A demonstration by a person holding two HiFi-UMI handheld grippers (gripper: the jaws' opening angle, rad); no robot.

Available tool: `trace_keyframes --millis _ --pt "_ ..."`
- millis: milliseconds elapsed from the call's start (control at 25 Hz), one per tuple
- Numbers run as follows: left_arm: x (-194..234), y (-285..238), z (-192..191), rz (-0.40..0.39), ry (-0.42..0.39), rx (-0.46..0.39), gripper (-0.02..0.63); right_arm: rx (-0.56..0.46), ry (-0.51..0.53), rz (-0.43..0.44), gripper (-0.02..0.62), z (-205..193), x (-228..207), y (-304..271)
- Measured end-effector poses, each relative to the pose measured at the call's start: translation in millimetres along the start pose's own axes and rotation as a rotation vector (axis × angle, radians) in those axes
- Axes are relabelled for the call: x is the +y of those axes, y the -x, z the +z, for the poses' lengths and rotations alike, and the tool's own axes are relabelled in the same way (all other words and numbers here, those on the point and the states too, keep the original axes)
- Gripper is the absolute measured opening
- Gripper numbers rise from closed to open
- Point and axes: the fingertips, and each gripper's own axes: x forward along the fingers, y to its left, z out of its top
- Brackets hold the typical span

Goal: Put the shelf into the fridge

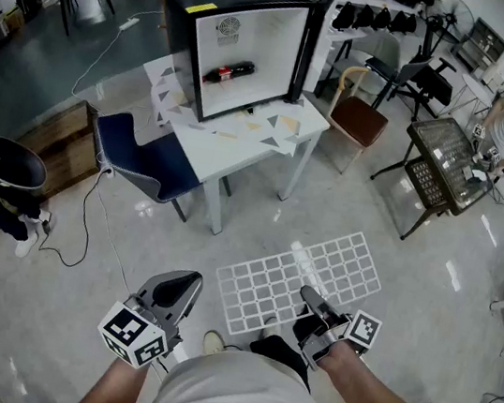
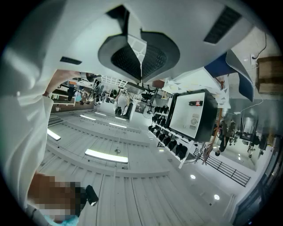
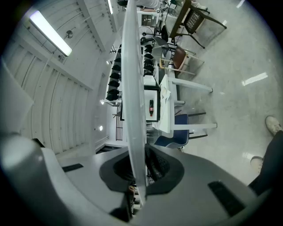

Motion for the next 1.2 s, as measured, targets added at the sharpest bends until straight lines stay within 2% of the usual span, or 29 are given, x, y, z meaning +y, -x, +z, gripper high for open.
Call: trace_keyframes --millis 200,360,520,640,920,1040,1200 --pt "21.8 11.9 -1.0 0.016 -0.015 0.001 0.022 -0.001 0.012 0.026 0.031 -5.2 7.4 -25.1" --pt "26.7 -3.1 10.8 0.022 -0.046 -0.020 0.022 0.007 -0.011 0.035 0.032 11.4 4.6 -39.6" --pt "38.6 -44.8 33.5 0.034 -0.040 -0.023 0.023 0.023 -0.032 0.046 0.030 56.0 9.1 -84.3" --pt "36.0 -87.0 49.4 0.029 -0.032 -0.020 0.023 0.048 -0.005 0.055 0.029 98.7 14.5 -115.6" --pt "27.1 -178.0 84.4 0.044 -0.064 -0.020 0.023 0.111 -0.015 0.090 0.029 179.4 24.5 -183.6" --pt "29.4 -202.7 95.8 0.062 -0.072 -0.038 0.022 0.128 -0.005 0.092 0.028 207.5 24.1 -210.1" --pt "38.2 -217.2 98.2 0.069 -0.055 -0.014 0.023 0.141 -0.006 0.097 0.028 230.0 27.4 -245.9"
